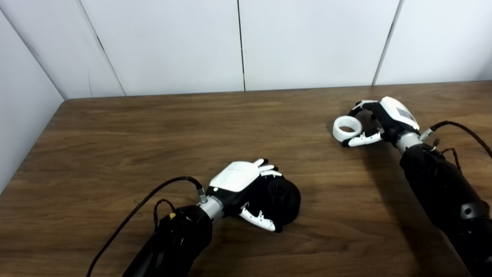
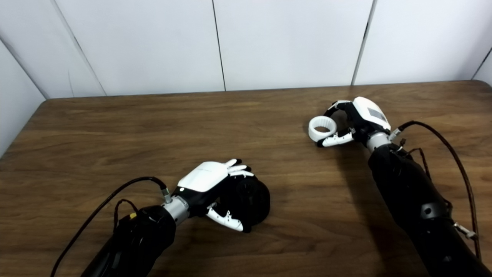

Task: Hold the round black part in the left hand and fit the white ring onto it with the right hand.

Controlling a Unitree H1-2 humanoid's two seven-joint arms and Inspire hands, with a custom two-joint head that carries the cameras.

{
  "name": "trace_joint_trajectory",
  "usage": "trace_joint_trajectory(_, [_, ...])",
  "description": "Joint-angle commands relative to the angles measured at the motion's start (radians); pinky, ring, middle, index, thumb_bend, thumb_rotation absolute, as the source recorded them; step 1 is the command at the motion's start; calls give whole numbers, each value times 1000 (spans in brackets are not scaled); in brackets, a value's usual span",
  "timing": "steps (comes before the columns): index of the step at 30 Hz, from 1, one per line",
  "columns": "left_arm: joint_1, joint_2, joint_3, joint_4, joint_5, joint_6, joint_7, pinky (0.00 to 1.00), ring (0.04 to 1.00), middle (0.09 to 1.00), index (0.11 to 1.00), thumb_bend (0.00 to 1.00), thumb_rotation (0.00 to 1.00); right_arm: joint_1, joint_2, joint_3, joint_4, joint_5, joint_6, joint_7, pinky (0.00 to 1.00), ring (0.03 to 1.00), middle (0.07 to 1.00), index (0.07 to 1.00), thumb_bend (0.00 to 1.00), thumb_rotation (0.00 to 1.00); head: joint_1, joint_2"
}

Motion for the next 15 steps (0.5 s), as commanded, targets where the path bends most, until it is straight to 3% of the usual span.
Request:
trace_joint_trajectory(1, [9, 10, -4, 15, -3, 24, -36, 913, 998, 939, 826, 971, 445, -4, 1, -5, -1, 4, 1, 9, 735, 876, 846, 637, 815, 226, 1, 1])
trace_joint_trajectory(15, [5, 7, -6, 27, -5, 21, -36, 934, 1000, 943, 828, 972, 448, -1, -9, -18, -59, 11, 8, 30, 747, 882, 846, 627, 831, 210, -2, -2])
